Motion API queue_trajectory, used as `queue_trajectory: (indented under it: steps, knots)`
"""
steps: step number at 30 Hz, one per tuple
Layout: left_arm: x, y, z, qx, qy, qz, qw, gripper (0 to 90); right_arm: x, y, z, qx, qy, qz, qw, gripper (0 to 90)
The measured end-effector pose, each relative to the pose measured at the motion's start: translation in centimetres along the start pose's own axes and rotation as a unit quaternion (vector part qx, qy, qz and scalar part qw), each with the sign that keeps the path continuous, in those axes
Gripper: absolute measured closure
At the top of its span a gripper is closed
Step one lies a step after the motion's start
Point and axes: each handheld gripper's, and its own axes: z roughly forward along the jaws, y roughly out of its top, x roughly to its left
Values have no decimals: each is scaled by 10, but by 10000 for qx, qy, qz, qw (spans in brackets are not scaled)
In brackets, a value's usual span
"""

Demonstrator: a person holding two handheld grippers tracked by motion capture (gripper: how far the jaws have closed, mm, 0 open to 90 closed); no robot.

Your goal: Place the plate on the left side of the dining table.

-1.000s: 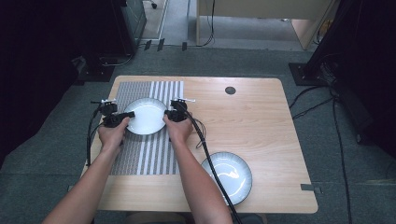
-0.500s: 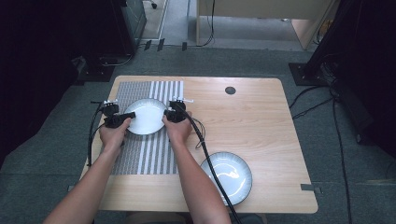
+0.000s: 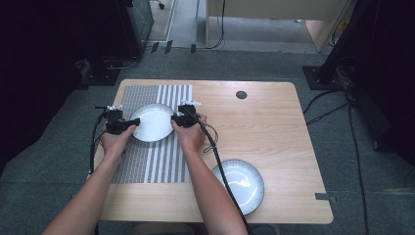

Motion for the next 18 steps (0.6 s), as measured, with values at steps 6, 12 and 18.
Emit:
queue_trajectory:
  steps: [6,12,18]
  knots:
    - [4,0,-10,99,19,-20,9999,145,1,7,-12,57,168,-95,9998,412]
    - [3,-2,-27,-134,-154,-9,9998,108,-4,12,-24,252,62,-455,9986,296]
    - [-1,-9,-37,-135,-157,159,9997,95,-14,17,-40,228,268,-325,9989,223]
